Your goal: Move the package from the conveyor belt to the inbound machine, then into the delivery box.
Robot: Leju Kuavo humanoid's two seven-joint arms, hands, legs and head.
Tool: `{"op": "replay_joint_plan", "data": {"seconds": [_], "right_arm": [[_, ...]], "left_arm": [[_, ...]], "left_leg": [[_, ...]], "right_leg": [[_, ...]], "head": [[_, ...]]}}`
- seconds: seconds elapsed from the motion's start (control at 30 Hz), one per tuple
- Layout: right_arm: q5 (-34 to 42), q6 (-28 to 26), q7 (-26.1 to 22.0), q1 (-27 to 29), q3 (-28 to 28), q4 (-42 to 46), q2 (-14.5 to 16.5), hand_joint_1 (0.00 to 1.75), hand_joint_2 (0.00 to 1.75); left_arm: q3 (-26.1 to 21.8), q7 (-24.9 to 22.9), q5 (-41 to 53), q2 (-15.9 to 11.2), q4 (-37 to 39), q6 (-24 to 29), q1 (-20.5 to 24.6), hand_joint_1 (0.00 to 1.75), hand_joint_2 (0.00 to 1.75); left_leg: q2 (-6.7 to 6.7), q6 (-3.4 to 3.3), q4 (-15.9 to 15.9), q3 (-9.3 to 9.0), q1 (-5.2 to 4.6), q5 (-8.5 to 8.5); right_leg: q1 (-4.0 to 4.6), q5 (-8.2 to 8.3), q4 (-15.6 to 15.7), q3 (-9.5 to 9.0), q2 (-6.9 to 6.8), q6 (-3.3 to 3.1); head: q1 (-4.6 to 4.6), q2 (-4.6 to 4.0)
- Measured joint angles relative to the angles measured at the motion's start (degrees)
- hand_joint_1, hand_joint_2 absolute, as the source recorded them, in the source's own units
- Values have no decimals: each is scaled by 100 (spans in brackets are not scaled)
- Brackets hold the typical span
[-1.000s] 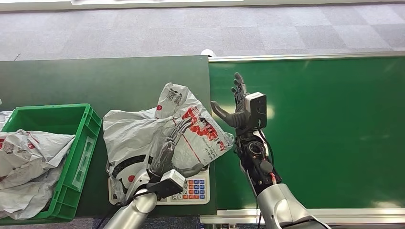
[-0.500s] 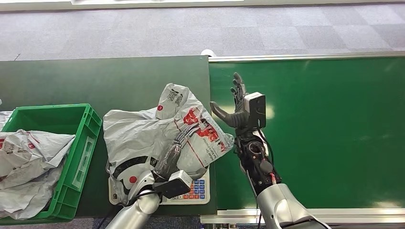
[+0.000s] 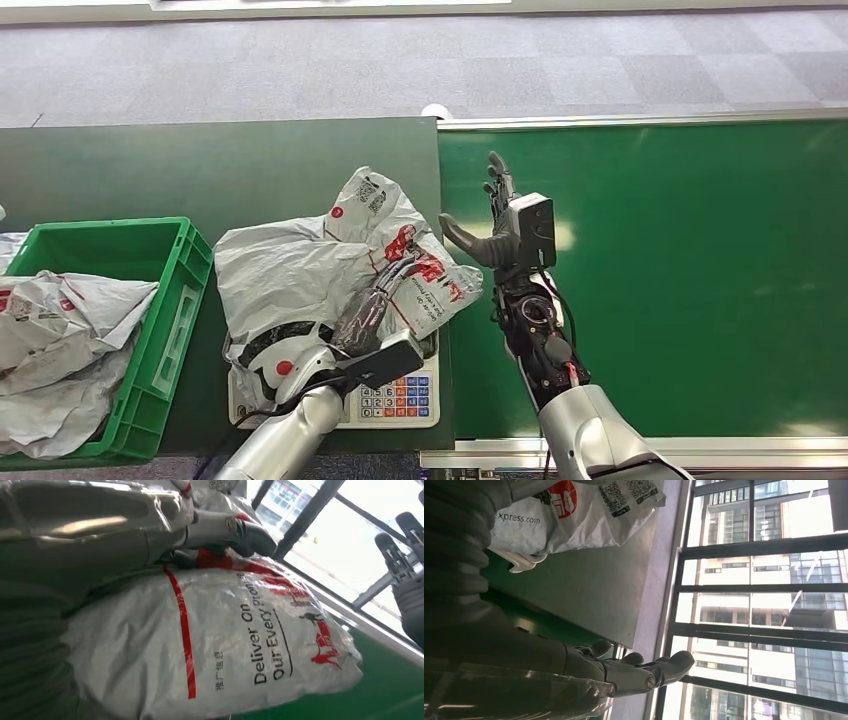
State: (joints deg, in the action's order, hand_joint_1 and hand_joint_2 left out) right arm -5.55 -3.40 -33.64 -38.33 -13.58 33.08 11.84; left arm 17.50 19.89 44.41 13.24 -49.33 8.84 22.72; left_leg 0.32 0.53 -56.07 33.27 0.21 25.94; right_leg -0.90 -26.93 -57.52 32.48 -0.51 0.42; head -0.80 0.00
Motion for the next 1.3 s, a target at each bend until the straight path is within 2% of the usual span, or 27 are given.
{"op": "replay_joint_plan", "data": {"seconds": [0.03,0.07,0.1,0.17,0.2,0.23,0.47,1.3], "right_arm": [[-19,-2,0,0,-1,1,-3,0,175],[-39,-4,1,0,-1,1,-7,0,175],[-56,-5,3,0,-1,2,-10,0,175],[-92,-7,20,3,0,15,-18,0,175],[-111,-7,36,4,1,27,-21,0,175],[-131,-7,51,5,1,40,-22,0,175],[-186,-5,100,21,0,102,-27,0,175],[-226,15,192,115,0,289,-32,0,175]], "left_arm": [[0,-37,34,16,127,-12,79,1,175],[-1,-61,56,30,248,-24,154,14,175],[-1,-73,69,43,354,-46,220,49,175],[-3,-63,76,62,518,-133,319,130,175],[-4,-44,76,73,580,-191,357,158,175],[-6,-22,75,81,630,-244,388,164,175],[-22,21,53,135,786,-348,508,174,175],[-20,95,12,168,749,-489,536,175,175]], "left_leg": [[-1,0,0,-5,0,0],[-3,0,0,-10,0,0],[-3,0,1,-16,0,0],[-3,-1,1,-27,0,1],[-3,-1,2,-32,0,0],[-4,-2,2,-35,0,0],[-11,-7,2,-55,-1,-5],[-30,-7,1,-59,-1,-5]], "right_leg": [[0,0,0,-6,-1,0],[0,0,0,-12,-2,0],[0,0,0,-19,-2,0],[0,-1,1,-31,-4,0],[0,-1,1,-35,-6,0],[-1,-1,1,-40,-7,0],[-2,1,1,-65,-18,2],[-2,0,1,-75,-39,2]], "head": [[1,0],[1,0],[0,0],[0,0],[0,0],[1,0],[2,0],[1,0]]}}
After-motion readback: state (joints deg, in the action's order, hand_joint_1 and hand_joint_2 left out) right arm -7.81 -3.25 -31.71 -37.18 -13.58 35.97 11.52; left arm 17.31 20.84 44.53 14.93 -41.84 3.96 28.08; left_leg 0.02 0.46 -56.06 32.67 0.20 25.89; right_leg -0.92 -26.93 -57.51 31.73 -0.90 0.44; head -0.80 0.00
